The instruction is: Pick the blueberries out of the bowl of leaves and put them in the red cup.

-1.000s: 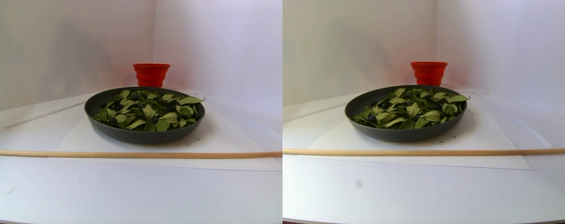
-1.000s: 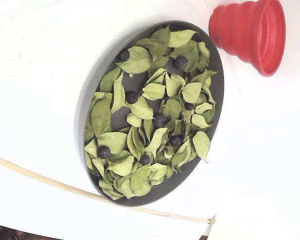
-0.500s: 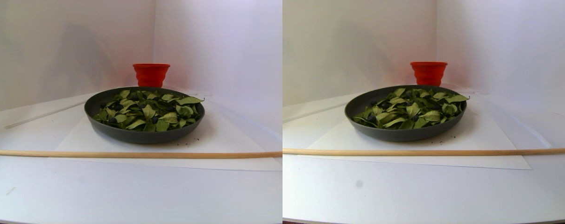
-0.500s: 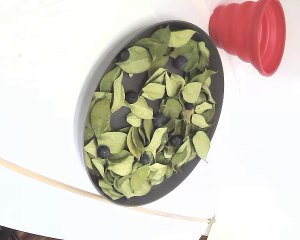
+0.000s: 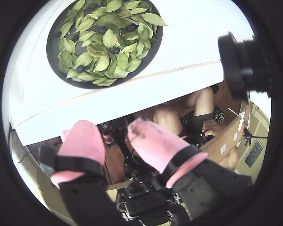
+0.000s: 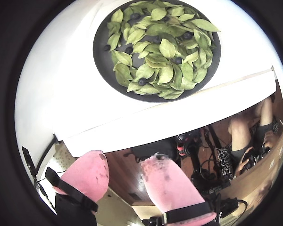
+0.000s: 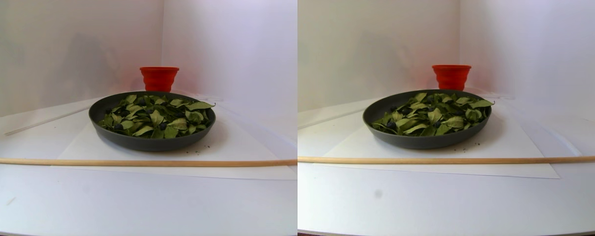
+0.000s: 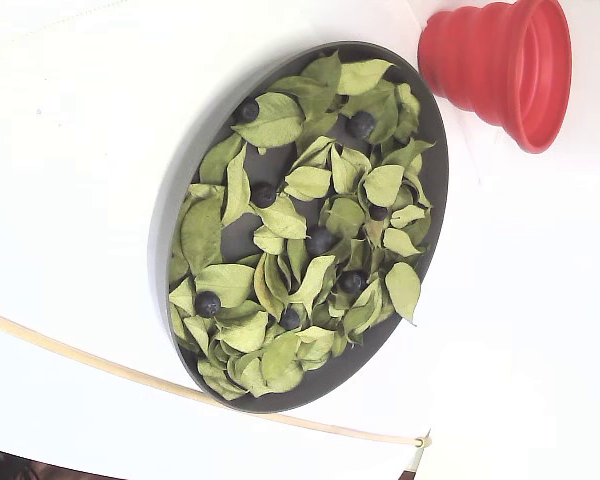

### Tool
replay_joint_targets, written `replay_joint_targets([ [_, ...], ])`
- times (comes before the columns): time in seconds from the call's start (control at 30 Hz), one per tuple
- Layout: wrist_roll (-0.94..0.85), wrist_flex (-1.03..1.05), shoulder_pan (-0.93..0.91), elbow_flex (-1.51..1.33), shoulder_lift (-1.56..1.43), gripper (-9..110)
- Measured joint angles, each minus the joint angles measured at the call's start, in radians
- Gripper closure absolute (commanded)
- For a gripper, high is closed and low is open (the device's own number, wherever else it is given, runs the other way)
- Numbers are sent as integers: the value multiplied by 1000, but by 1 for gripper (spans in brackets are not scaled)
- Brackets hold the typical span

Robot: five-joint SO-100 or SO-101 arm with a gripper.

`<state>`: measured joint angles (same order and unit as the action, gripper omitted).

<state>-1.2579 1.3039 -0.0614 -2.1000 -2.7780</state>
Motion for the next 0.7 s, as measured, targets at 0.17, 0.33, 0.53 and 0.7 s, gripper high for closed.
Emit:
replay_joint_targets([
  [0.17, -32, -51, 2, -46, 20, 88],
  [0.33, -35, -104, 52, -98, 64, 88],
  [0.53, -63, -156, 78, -137, 78, 88],
  [0.7, -87, -209, 95, -155, 101, 88],
])
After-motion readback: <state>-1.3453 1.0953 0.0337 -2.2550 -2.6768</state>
